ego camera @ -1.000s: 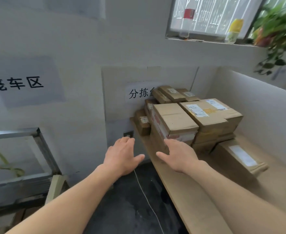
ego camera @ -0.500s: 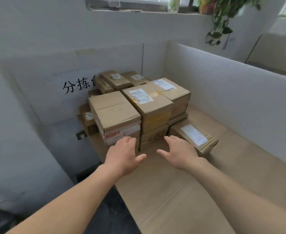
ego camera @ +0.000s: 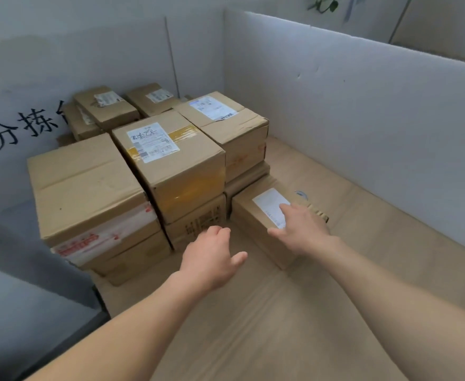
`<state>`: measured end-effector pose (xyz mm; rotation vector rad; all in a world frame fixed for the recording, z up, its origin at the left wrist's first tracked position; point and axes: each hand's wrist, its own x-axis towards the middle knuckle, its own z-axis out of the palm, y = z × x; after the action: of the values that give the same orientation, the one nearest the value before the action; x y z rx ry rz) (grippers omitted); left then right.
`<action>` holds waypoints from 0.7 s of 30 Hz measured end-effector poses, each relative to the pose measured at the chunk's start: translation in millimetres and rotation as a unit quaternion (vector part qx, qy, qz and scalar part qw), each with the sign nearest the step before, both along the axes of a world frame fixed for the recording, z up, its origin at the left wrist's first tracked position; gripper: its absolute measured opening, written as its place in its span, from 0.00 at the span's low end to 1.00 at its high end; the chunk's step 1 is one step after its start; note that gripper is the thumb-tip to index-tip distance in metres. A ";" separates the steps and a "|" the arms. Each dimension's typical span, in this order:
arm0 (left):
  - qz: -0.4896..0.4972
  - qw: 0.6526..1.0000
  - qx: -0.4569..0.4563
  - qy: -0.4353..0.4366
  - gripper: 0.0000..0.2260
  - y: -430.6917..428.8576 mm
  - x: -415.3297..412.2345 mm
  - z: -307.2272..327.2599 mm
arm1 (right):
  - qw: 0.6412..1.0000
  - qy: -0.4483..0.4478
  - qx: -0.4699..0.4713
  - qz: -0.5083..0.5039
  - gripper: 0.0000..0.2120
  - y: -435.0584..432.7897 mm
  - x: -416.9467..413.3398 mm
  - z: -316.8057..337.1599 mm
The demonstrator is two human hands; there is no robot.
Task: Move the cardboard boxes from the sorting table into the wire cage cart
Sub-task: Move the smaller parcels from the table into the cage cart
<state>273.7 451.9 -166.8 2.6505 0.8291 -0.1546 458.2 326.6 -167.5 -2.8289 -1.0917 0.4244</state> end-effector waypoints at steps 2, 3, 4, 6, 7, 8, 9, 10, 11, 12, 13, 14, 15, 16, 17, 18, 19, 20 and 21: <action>-0.001 1.000 -0.005 0.011 0.31 -2.3 10.9 -10.8 | 1.000 0.005 -0.001 -0.008 0.25 -0.3 16.7 -9.3; -0.001 1.000 -0.007 0.016 0.30 -3.1 15.2 -15.3 | 1.000 0.014 0.003 -0.016 0.25 -0.3 23.4 -12.4; 0.000 1.000 -0.010 0.019 0.31 -3.6 19.1 -19.2 | 0.999 0.024 0.007 -0.025 0.25 0.8 29.9 -14.4; 0.002 1.000 -0.013 0.024 0.31 -3.3 24.8 -25.3 | 0.999 0.039 0.008 -0.036 0.27 3.8 42.7 -15.6; 0.005 1.000 -0.014 0.026 0.31 -2.5 26.5 -27.8 | 0.998 0.045 0.007 -0.038 0.29 5.2 48.0 -16.0; 0.008 0.999 -0.016 0.027 0.31 -1.8 27.5 -30.3 | 0.998 0.052 0.006 -0.038 0.32 6.1 52.3 -16.7; 0.012 0.999 -0.019 0.027 0.31 -1.5 28.1 -32.7 | 0.998 0.057 0.004 -0.039 0.34 6.1 55.2 -17.8; 0.016 0.999 -0.023 0.027 0.32 -1.9 28.3 -34.6 | 0.997 0.061 0.001 -0.039 0.36 5.6 56.5 -19.6; 0.020 0.999 -0.028 0.025 0.32 -3.1 28.1 -36.1 | 0.997 0.060 0.000 -0.042 0.38 4.6 56.4 -21.8; 0.025 0.999 -0.037 0.021 0.33 -5.0 27.6 -37.6 | 0.997 0.058 0.000 -0.046 0.41 3.6 54.9 -24.2; 0.030 0.998 -0.048 0.016 0.33 -7.6 26.5 -39.2 | 0.997 0.055 0.002 -0.050 0.43 2.7 51.9 -26.7; 0.036 0.997 -0.061 0.010 0.34 -10.7 24.6 -40.5 | 0.997 0.053 0.003 -0.053 0.45 2.0 47.7 -29.1; 0.044 0.996 -0.073 0.005 0.35 -14.1 22.0 -42.0 | 0.997 0.050 0.004 -0.054 0.47 1.2 42.5 -31.1; 0.052 0.995 -0.086 0.000 0.36 -17.3 18.8 -43.9 | 0.997 0.050 0.003 -0.053 0.48 0.3 36.6 -32.9; 0.062 0.993 -0.097 -0.004 0.37 -20.3 14.5 -45.8 | 0.997 0.055 0.003 -0.054 0.49 -0.9 29.9 -34.3; 0.071 0.992 -0.107 -0.007 0.37 -23.3 9.4 -47.3 | 0.996 0.065 0.001 -0.057 0.50 -2.6 22.4 -35.6; 0.080 0.990 -0.115 -0.008 0.38 -26.1 3.4 -48.6 | 0.996 0.074 -0.001 -0.057 0.52 -4.7 13.9 -37.0; 0.090 0.988 -0.122 -0.009 0.38 -29.2 -3.1 -49.5 | 0.995 0.082 -0.003 -0.056 0.55 -7.4 4.1 -38.4; 0.101 0.986 -0.129 -0.012 0.39 -32.7 -10.0 -50.0 | 0.995 0.086 -0.003 -0.053 0.57 -10.2 -7.4 -39.0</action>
<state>263.7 419.3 -216.8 2.3090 0.9907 -0.1650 450.8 316.4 -206.5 -2.7760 -0.9062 0.6499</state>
